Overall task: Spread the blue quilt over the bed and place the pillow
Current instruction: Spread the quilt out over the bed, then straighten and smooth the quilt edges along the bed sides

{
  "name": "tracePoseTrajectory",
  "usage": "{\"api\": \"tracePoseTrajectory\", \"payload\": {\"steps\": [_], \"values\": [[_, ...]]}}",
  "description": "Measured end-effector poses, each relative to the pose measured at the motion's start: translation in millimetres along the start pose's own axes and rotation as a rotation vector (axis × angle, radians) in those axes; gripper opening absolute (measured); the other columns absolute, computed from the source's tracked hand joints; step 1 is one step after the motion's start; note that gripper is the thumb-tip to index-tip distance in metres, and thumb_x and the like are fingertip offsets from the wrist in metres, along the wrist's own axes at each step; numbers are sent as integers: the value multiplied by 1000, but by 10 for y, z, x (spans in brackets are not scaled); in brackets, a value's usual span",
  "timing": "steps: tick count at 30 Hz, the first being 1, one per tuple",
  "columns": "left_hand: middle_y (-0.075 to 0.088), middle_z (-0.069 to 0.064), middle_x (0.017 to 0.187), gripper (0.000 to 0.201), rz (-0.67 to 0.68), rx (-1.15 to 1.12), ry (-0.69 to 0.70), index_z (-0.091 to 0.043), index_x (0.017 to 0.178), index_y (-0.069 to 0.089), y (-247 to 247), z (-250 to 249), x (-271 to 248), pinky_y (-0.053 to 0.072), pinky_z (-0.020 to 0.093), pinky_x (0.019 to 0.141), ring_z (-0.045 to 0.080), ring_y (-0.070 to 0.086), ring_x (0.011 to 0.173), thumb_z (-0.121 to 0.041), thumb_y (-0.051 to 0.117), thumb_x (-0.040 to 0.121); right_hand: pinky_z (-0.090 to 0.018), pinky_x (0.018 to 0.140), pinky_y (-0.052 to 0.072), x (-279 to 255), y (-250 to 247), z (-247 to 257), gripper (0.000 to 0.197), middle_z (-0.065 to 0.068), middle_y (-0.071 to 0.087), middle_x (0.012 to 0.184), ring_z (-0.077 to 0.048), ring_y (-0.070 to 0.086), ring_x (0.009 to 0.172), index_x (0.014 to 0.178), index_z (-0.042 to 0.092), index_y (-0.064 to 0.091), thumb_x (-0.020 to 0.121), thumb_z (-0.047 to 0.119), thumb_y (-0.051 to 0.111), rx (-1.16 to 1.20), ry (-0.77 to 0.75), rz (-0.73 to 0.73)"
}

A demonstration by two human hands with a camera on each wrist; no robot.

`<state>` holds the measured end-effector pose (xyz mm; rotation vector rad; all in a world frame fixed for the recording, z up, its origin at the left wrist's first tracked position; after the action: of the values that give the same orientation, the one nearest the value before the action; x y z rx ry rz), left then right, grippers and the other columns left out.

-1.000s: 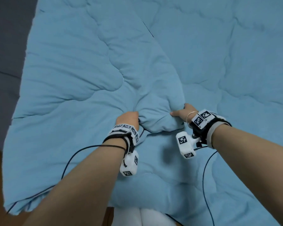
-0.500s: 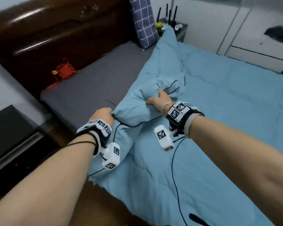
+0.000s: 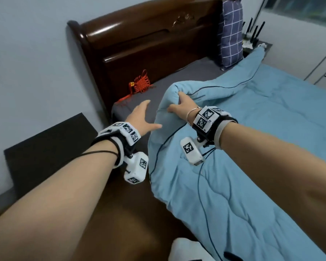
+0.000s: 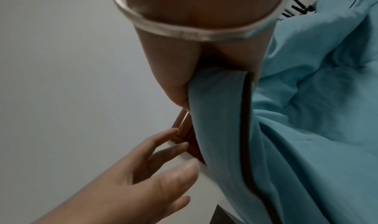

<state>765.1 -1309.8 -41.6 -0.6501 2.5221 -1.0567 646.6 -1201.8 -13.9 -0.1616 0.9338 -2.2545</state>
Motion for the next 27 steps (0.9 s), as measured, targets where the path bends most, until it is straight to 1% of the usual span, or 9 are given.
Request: {"api": "tracePoseTrajectory", "payload": {"steps": [3,6,9,12,14,17,20,24,27], "values": [[22,3,158,117,78,-102,8,-29,150,10,-11,126,431,33,48,114,25,29,144,-45,82,58,-30,80,36,320,177,288,29,-2,45,95,-17,44,93,102,16,44,81,22,64,-39,-57,34],[41,2,148,120,96,-197,35,-30,146,15,-106,199,848,43,48,106,25,45,134,-50,80,46,-29,77,34,764,373,513,27,-5,47,94,-17,45,90,94,14,45,79,22,67,-58,-116,76],[58,8,127,81,1,-31,-29,-13,133,39,-429,445,1269,51,41,93,27,58,114,-36,79,66,-28,76,34,1249,647,718,29,-5,49,96,-19,47,90,97,11,49,79,25,68,-64,-135,135],[64,12,113,49,-57,93,-42,-8,114,55,-754,681,1610,46,31,78,31,61,104,-27,75,73,-25,68,34,1662,921,952,28,0,48,86,-18,46,88,94,9,47,81,25,66,-70,-164,179],[66,13,110,40,-74,102,-58,-8,111,58,-966,913,1796,39,27,73,32,62,102,-20,71,76,-25,62,32,1900,1162,1161,29,2,45,80,-18,45,84,88,11,42,81,24,67,-79,-185,219],[67,15,107,33,-44,95,-126,-4,107,60,-1192,1459,2009,41,28,72,33,63,100,-12,68,76,-28,72,32,2184,1633,1443,28,0,44,81,-18,43,83,81,13,39,82,21,66,-112,-191,287],[68,13,103,37,51,51,-172,-4,108,60,-1273,2029,2213,52,35,81,30,65,97,-10,70,74,-28,73,32,2404,2173,1592,28,-4,45,83,-19,43,84,85,12,37,83,18,64,-131,-172,330],[60,3,83,39,320,134,-213,-4,106,54,-1184,2564,2453,44,27,65,21,57,81,-14,74,75,-26,78,33,2619,2658,1485,25,-9,49,100,-19,46,93,103,12,45,86,19,61,-108,-38,321],[67,12,108,53,452,223,-232,-1,121,53,-1214,2848,2572,49,32,85,27,63,100,-16,76,76,-28,99,35,2624,2865,1309,49,-12,51,133,-25,48,123,134,11,43,88,20,59,-72,66,355]]}}
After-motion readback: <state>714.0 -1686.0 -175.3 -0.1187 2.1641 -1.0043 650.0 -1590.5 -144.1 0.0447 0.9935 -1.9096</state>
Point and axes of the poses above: each hand's wrist, its own x-axis towards the middle knuckle, its own y-axis out of the palm, z = x × y, the point moved 10 cm from there along x, towards the middle knuckle
